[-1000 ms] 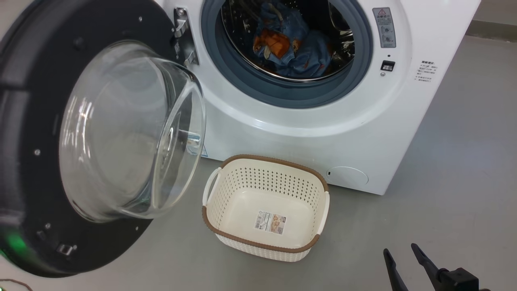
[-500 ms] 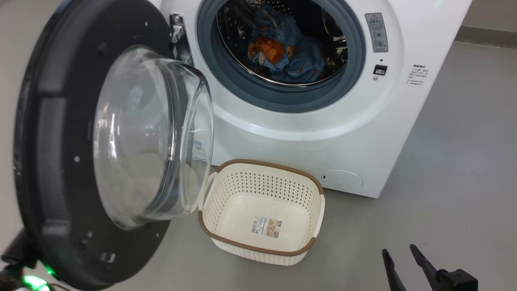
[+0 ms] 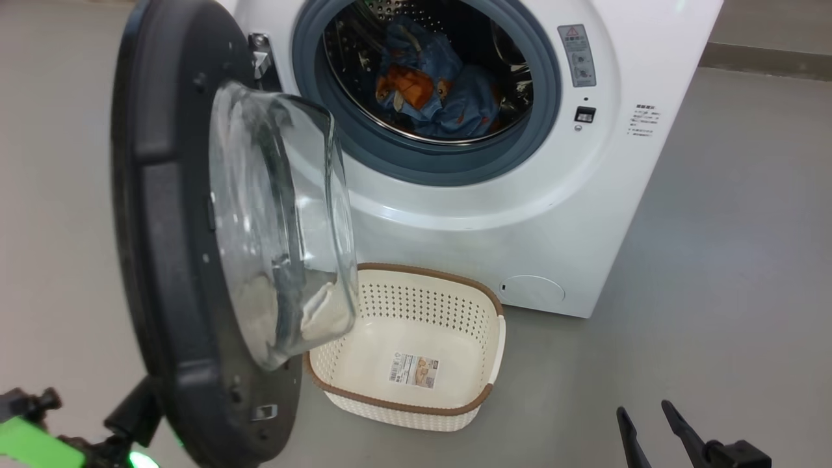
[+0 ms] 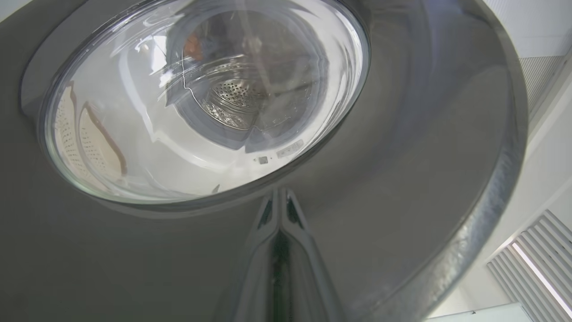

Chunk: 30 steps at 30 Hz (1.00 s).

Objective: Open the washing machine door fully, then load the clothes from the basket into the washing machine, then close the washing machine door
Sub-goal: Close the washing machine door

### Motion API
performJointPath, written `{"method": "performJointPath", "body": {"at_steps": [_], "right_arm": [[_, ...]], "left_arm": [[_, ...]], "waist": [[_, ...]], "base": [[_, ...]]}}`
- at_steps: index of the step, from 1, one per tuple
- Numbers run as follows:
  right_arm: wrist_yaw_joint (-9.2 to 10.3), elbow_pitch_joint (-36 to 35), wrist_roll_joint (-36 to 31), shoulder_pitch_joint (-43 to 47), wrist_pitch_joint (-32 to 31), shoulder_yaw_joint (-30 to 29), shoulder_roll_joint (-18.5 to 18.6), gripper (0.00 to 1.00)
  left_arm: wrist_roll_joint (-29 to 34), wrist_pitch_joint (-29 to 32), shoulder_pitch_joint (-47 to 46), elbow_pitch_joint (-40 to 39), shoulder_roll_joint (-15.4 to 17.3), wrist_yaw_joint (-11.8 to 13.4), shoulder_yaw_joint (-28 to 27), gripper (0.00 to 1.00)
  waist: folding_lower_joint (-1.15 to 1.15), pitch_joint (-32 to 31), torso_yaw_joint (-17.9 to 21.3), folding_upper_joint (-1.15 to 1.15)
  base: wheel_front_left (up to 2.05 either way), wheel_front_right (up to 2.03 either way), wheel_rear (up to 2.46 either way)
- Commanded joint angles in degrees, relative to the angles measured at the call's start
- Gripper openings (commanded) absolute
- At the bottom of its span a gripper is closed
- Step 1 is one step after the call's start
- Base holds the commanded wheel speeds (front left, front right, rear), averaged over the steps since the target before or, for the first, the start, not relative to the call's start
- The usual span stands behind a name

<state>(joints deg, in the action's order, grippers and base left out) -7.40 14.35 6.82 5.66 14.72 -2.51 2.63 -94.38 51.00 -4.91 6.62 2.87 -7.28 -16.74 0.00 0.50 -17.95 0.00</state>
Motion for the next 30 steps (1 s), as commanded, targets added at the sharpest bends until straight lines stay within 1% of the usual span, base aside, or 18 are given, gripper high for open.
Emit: {"method": "performJointPath", "body": {"at_steps": [1,5,14,17,25,30], "right_arm": [[-0.09,-1.4,0.4,0.0,0.3,1.3,0.3,1.00],[-0.09,-1.5,0.7,0.0,0.3,1.1,0.3,1.00],[-0.09,-1.3,0.8,-0.9,0.3,1.4,0.3,1.00],[-0.09,-1.4,0.9,-1.3,0.3,1.5,0.3,1.00],[-0.09,-1.3,1.1,-2.2,0.3,1.6,0.3,1.00],[-0.09,-1.2,1.2,-2.8,0.3,2.0,0.3,1.00]], "left_arm": [[0.0,0.5,-0.3,-2.4,0.1,-0.2,0.7,0.00],[0.0,-0.3,0.1,-3.0,0.1,-0.2,3.6,0.00],[-3.0,-7.0,-3.6,-1.3,0.0,-0.2,12.2,0.00],[-3.1,-9.8,-5.5,0.2,0.0,-0.2,14.3,0.00],[-3.8,-14.8,-10.8,3.9,0.0,-0.2,20.5,0.00],[-3.7,-19.0,-14.5,5.9,0.0,-0.2,23.0,0.00]], "waist": [[0.00,-0.1,0.6,0.00],[0.00,0.1,1.2,0.00],[0.00,0.7,4.2,0.00],[0.00,0.9,5.6,0.00],[0.00,1.7,10.1,0.00],[0.00,2.7,13.1,0.00]], "base": [[0.00,0.00,0.00],[0.00,0.00,0.00],[0.00,0.00,0.00],[0.00,0.00,0.00],[0.00,0.00,0.00],[0.00,0.00,0.00]]}}
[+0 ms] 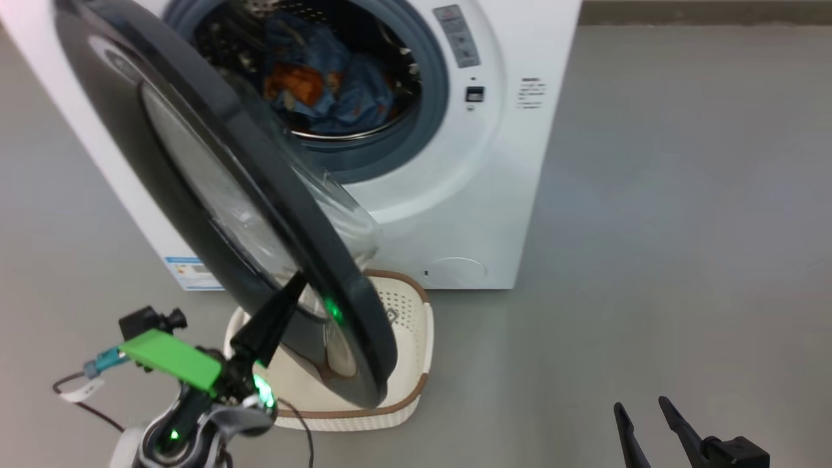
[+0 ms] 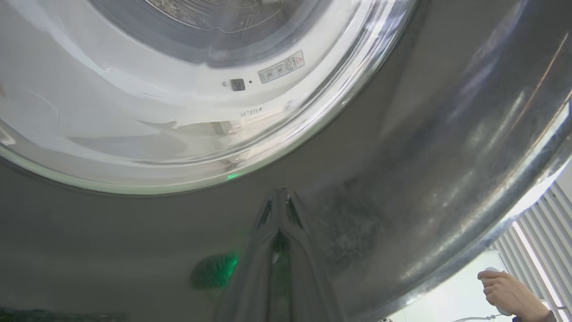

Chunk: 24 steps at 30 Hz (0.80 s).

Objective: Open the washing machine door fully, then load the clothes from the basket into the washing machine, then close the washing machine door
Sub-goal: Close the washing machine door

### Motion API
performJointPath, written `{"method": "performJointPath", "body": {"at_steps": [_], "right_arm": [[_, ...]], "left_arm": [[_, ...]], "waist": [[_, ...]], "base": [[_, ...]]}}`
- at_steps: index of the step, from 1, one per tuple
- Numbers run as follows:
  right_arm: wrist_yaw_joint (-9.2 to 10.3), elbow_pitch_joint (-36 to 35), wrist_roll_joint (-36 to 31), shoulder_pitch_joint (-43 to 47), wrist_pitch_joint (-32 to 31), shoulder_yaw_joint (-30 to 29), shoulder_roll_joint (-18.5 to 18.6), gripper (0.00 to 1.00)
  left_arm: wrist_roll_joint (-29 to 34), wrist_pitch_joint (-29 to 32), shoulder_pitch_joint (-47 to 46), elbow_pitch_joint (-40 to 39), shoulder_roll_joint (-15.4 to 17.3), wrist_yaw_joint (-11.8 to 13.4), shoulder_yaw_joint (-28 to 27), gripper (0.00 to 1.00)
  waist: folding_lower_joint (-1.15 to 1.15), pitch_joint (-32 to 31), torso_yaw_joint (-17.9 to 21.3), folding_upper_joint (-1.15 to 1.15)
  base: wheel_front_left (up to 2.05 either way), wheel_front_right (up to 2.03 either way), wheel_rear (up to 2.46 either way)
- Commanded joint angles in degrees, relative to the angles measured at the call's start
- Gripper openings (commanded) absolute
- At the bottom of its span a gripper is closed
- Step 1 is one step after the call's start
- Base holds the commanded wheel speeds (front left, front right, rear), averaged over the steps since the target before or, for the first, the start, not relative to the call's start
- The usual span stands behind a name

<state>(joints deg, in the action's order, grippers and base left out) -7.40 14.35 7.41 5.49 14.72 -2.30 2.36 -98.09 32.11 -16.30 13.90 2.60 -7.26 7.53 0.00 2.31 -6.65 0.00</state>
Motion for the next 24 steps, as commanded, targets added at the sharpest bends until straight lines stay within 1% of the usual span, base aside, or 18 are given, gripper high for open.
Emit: {"method": "performJointPath", "body": {"at_steps": [1,5,13,19,24], "right_arm": [[-0.09,-1.2,0.6,-2.8,0.3,1.9,0.5,1.00],[-0.09,-1.2,0.1,-3.6,0.3,2.3,0.5,1.00],[-0.09,-1.1,-0.5,-5.2,0.3,2.5,0.5,1.00],[-0.09,-0.9,-0.3,-5.7,0.3,2.7,0.5,1.00],[-0.09,-0.4,0.0,-5.9,0.3,3.4,0.5,1.00]], "left_arm": [[0.2,-1.0,-3.9,-0.7,0.3,-0.2,-0.9,0.00],[1.9,-3.7,-7.4,3.2,0.3,-0.2,0.4,0.00],[2.6,-7.5,-14.4,8.7,0.3,-0.2,-0.1,0.00],[4.0,-9.3,-17.0,11.9,0.3,-0.2,-0.3,0.00],[3.9,-11.2,-19.0,15.1,0.3,-0.2,0.4,0.00]], "waist": [[0.00,1.2,2.4,0.00],[0.00,2.3,5.0,0.00],[0.00,3.7,9.3,0.00],[0.00,4.0,10.7,0.00],[0.00,3.6,11.9,0.00]], "base": [[0.00,0.00,0.00],[0.00,0.00,0.00],[0.00,0.00,0.00],[0.00,0.00,0.00],[0.00,0.00,0.00]]}}
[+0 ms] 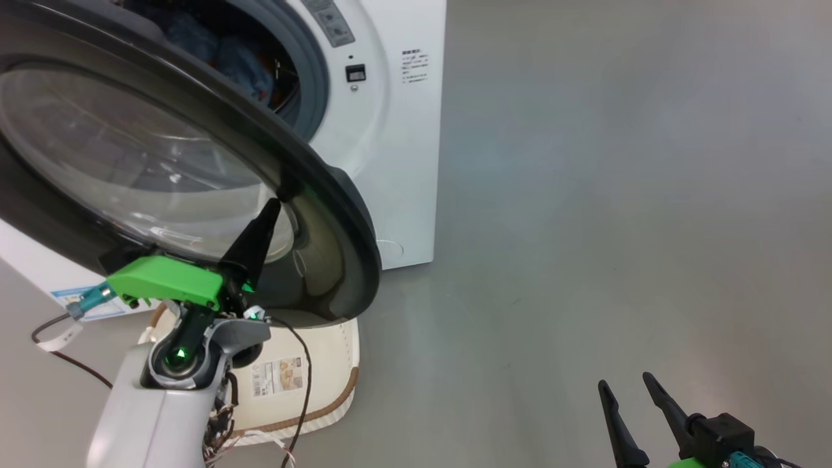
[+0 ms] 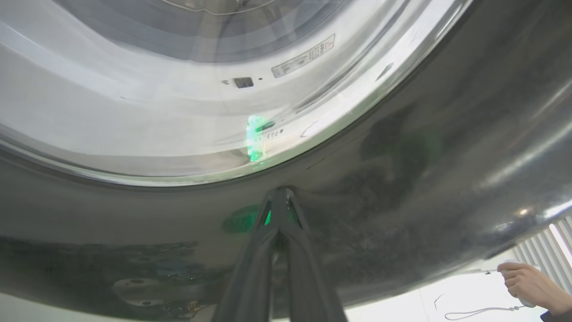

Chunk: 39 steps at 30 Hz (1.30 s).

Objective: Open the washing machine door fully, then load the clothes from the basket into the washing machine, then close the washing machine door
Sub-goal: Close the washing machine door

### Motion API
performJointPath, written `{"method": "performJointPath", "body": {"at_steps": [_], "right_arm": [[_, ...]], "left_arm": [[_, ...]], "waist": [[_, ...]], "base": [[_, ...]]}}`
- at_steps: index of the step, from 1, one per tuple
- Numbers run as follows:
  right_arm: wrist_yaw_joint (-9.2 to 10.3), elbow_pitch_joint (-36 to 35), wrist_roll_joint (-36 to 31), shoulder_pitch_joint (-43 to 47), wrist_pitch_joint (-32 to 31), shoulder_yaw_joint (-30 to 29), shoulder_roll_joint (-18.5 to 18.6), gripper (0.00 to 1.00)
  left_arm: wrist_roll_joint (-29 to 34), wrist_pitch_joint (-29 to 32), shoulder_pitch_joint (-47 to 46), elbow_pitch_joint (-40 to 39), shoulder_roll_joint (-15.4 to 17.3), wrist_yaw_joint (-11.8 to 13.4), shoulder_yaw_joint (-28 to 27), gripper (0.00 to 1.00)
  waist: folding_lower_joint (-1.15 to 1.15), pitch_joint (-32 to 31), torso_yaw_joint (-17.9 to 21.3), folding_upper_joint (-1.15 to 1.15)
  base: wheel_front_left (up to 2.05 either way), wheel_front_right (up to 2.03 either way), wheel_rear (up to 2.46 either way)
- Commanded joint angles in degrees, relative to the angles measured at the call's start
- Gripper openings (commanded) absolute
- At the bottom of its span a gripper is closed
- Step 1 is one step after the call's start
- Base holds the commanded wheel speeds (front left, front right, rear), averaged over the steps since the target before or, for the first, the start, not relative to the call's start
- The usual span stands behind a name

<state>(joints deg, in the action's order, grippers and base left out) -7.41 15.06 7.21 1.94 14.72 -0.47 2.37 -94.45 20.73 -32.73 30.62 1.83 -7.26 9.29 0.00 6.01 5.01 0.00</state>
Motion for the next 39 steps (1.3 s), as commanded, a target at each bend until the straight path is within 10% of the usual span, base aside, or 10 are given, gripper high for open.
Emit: {"method": "performJointPath", "body": {"at_steps": [1,20,23,25,34,39], "right_arm": [[-0.08,-1.1,0.2,-2.4,0.3,1.8,0.5,1.00],[-0.08,-0.8,1.1,-2.3,0.3,1.1,0.5,1.00],[-0.08,-1.0,1.3,-2.2,0.3,0.7,0.5,1.00],[-0.08,-1.1,1.3,-2.1,0.3,0.5,0.5,1.00],[-0.08,-1.6,0.7,-2.4,0.3,-0.5,0.5,1.00],[-0.08,-1.8,0.5,-2.4,0.3,-0.9,0.5,1.00]], "left_arm": [[0.4,-0.3,-2.9,-1.0,1.1,-0.2,-1.1,0.00],[11.4,-14.2,-2.9,1.5,4.1,-0.2,6.0,0.02],[17.0,-21.0,-1.6,2.2,6.4,-0.2,8.8,0.47],[20.1,-25.7,-0.6,2.7,7.5,-0.2,10.7,1.00],[34.4,-35.6,3.0,7.2,11.6,-0.2,16.7,1.00],[47.2,-35.7,7.0,4.3,10.9,1.3,9.5,1.00]], "waist": [[0.00,-0.1,0.4,0.00],[0.00,-1.4,0.0,0.00],[0.00,-1.8,-0.8,0.00],[0.00,-2.1,-1.4,0.00],[0.00,-3.2,-4.2,0.00],[0.00,-3.7,-5.9,0.00]], "base": [[0.00,0.00,0.00],[0.00,0.00,0.00],[0.00,0.00,0.00],[0.00,0.00,0.00],[0.00,0.00,0.00],[0.00,0.00,0.00]]}}
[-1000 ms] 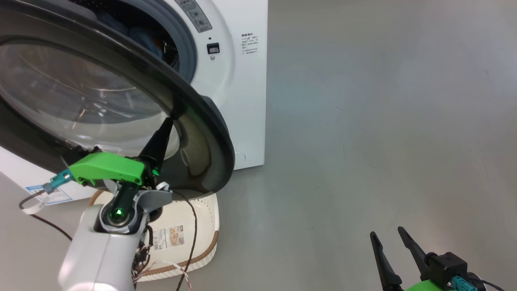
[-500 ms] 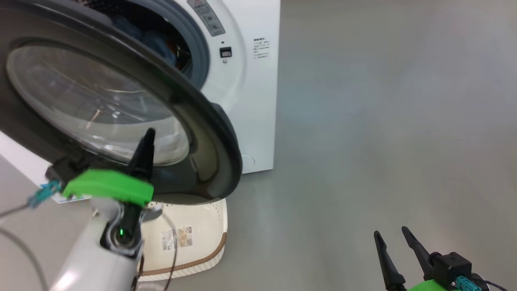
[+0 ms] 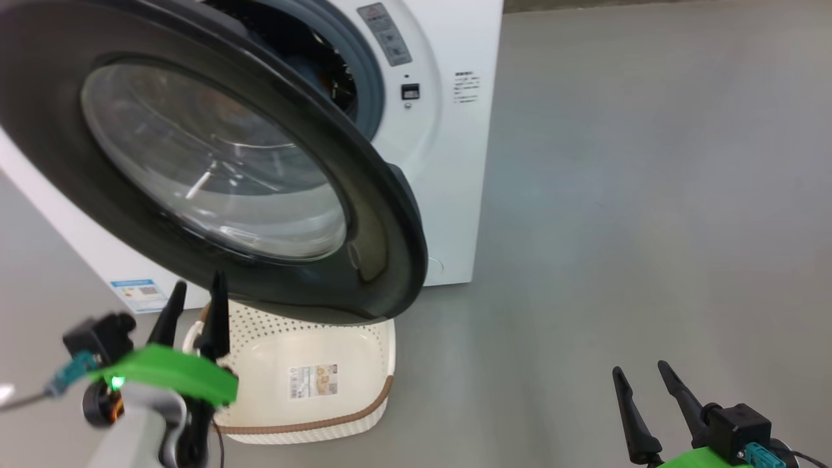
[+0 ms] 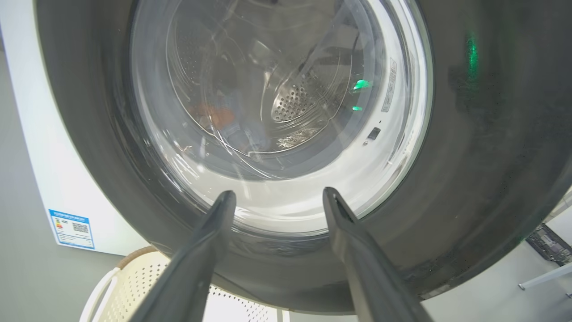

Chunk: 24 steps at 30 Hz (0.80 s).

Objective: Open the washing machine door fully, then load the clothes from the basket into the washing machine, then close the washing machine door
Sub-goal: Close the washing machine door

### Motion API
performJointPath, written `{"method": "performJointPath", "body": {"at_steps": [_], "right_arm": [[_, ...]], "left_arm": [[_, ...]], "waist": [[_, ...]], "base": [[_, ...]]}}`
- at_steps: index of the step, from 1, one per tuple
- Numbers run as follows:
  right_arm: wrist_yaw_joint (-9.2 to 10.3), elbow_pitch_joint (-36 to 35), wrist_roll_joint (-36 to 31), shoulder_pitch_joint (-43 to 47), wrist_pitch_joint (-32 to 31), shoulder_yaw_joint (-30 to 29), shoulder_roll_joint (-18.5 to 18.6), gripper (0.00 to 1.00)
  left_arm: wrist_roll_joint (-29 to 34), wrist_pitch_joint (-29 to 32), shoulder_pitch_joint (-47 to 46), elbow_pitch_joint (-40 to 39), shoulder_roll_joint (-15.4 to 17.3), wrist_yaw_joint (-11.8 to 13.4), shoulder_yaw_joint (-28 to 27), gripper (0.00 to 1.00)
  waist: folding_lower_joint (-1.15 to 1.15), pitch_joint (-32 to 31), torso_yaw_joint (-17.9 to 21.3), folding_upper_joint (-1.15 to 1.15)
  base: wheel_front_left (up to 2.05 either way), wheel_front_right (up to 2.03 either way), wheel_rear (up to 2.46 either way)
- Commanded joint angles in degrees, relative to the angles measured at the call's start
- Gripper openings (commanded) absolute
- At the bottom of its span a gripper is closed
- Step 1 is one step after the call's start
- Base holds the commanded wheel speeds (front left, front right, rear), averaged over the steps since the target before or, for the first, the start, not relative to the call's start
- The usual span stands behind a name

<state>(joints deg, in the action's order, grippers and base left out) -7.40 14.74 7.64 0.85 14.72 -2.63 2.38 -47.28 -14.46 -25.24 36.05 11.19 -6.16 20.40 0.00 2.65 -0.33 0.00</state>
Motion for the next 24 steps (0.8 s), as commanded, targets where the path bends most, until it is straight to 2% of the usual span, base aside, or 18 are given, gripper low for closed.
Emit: {"method": "performJointPath", "body": {"at_steps": [1,8,12,24], "right_arm": [[-0.09,-1.5,0.0,-1.3,0.3,1.3,0.5,1.00],[-0.09,-1.6,-0.2,-1.1,0.3,1.0,0.5,1.00],[-0.09,-1.6,-0.5,-1.0,0.3,1.3,0.5,1.00],[-0.09,-1.1,-1.3,-1.2,0.3,1.0,0.5,1.00]], "left_arm": [[2.1,-0.5,0.8,-2.0,1.0,0.4,-3.1,1.00],[16.4,-0.5,10.2,-9.1,-2.9,1.3,-10.3,1.00],[22.4,-0.5,14.5,-12.8,-4.7,1.5,-13.2,1.00],[29.1,-0.5,21.5,-16.9,-7.3,0.0,-20.6,1.00]], "waist": [[0.00,-0.4,-0.9,0.00],[0.00,-1.6,-3.1,0.00],[0.00,-2.0,-4.5,0.00],[0.00,-3.1,-7.8,0.00]], "base": [[0.00,0.00,0.00],[0.00,0.00,0.00],[0.00,0.00,0.00],[0.00,0.00,0.00]]}}
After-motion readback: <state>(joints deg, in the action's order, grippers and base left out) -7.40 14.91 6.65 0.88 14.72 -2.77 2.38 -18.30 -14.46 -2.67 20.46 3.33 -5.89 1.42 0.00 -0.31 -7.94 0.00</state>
